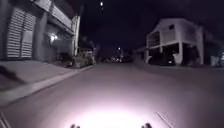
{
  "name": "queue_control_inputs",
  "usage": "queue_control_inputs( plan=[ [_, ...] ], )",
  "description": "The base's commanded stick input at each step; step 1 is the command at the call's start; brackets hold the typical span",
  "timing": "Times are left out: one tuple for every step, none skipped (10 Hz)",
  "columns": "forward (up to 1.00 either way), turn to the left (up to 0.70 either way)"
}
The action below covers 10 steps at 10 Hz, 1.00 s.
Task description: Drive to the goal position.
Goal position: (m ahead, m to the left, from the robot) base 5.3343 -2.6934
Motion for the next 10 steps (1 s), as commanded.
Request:
queue_control_inputs(
  plan=[
    [0.85, 0.0],
    [0.85, 0.0],
    [0.85, 0.0],
    [0.85, 0.0],
    [0.85, 0.0],
    [0.85, 0.0],
    [0.85, 0.0],
    [0.85, 0.0],
    [0.85, 0.0],
    [0.85, -0.19]
  ],
)
